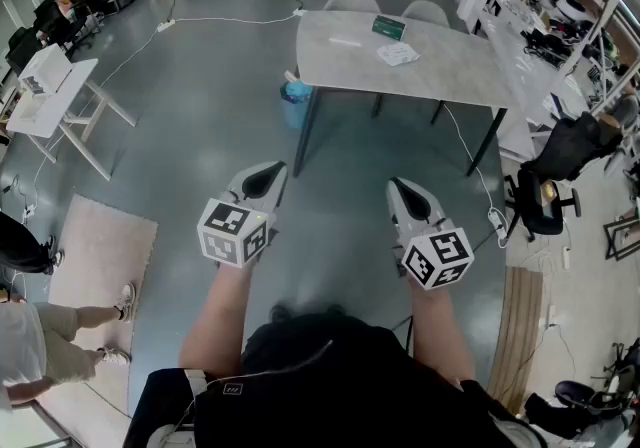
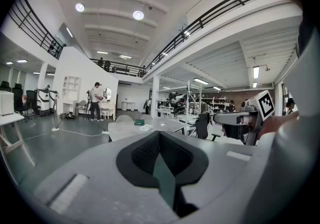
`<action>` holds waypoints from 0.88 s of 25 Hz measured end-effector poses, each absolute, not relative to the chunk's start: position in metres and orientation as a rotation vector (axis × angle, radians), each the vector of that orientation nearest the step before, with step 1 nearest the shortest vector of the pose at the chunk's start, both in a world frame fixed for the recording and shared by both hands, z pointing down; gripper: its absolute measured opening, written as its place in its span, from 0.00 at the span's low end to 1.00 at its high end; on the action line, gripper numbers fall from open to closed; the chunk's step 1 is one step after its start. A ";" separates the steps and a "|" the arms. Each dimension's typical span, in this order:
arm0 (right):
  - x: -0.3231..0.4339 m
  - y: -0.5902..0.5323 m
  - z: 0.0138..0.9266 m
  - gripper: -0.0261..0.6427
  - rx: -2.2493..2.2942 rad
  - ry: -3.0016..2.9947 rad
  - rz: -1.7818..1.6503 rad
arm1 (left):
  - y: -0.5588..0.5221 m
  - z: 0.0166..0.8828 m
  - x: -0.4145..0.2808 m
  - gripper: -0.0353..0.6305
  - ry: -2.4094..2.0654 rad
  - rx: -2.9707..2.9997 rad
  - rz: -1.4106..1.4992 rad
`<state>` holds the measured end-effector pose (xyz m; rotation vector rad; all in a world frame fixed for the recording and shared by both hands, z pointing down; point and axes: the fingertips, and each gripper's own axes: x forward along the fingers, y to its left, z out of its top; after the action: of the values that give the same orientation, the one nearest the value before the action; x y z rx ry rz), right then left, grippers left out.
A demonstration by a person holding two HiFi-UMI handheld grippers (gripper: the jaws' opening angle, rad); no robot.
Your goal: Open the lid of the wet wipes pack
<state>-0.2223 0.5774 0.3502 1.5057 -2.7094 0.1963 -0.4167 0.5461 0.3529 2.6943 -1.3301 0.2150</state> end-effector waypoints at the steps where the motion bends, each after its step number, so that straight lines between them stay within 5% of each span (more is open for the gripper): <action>1: -0.217 0.579 0.352 0.04 1.508 -2.706 0.199 | 0.548 0.354 -0.412 0.05 -1.328 2.694 0.219; 22: -0.105 0.598 0.366 0.04 1.533 -2.644 0.102 | 0.563 0.374 -0.301 0.05 -1.305 2.697 0.276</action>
<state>-0.1051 0.5981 0.3663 1.5327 -2.6442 0.1021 -0.3005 0.5629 0.3742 2.6965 -1.3051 0.2763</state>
